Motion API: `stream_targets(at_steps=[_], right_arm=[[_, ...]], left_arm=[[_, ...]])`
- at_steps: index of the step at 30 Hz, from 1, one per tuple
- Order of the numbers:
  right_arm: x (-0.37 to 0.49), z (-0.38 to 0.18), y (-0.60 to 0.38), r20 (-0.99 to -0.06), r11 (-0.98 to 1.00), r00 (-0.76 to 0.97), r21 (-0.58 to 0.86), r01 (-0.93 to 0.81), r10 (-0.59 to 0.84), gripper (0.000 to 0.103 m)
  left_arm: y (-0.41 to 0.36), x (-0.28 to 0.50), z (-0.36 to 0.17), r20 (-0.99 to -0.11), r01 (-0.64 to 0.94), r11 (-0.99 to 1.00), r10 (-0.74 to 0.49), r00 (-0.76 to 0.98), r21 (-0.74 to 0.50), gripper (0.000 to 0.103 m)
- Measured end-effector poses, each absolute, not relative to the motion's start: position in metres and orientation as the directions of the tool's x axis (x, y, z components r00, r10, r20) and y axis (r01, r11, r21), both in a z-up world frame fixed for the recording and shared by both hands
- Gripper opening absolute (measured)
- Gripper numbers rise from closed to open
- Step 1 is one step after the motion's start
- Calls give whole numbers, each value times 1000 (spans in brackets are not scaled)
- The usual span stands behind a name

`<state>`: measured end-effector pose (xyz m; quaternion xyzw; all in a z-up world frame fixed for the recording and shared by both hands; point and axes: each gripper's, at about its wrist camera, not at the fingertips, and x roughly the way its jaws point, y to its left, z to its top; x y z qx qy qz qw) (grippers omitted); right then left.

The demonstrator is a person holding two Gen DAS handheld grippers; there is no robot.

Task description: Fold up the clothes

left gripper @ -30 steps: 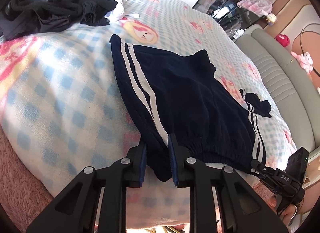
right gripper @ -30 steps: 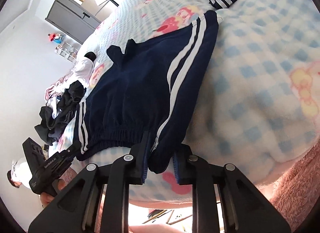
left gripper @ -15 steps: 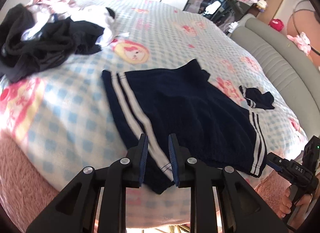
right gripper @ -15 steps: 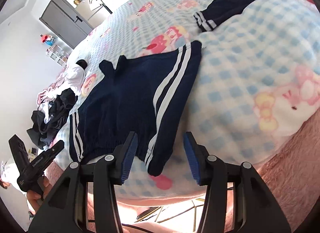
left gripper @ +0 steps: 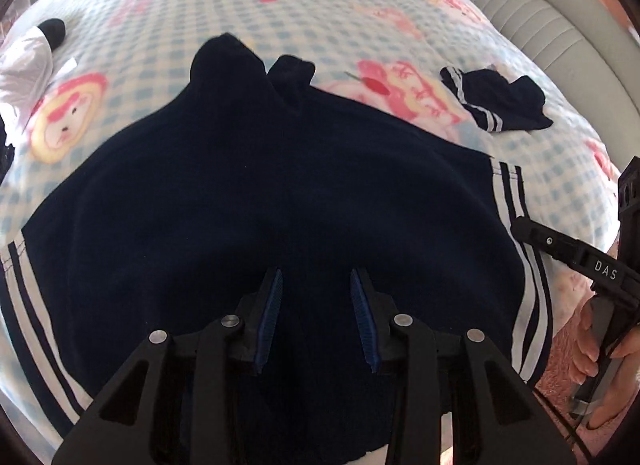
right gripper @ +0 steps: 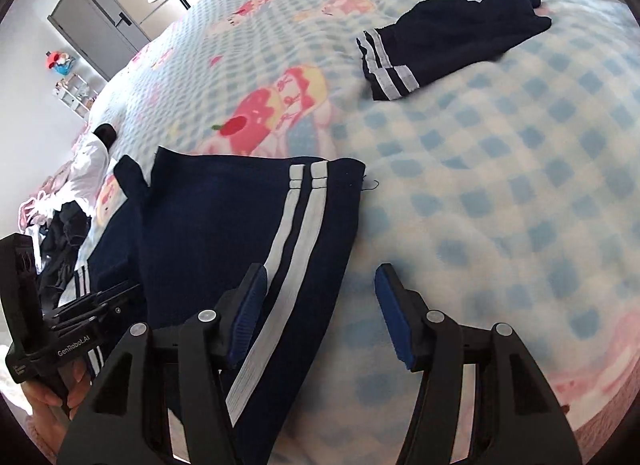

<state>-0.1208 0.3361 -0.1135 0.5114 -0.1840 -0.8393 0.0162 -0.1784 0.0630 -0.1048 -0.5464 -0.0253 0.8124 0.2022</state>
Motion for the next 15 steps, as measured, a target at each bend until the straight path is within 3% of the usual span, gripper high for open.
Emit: stream_targets(at_steps=[5,10,12,15], right_arm=[[-145,-118,337,-841,-939,-509,303,-163,-182,59],[-162,-130,338,-837,-938,-511,312,-149,-197,60],[-165,-133,338,-827,-937,-517,328,-123,-222,39],[-166,-129,341,-796,-932,-550,352,-82,-253,21]], left_arm=[[69,-203,-81,-817,-313,-918,368,-444,-243,37],[85,-253,-86,-819,-313,-928,336,-466,-202,35],[94,-268,-90,-827,-328,-928,323,-461,-180,35],[106,-288,-102,-853,-305,-950,208,-478,-61,29]])
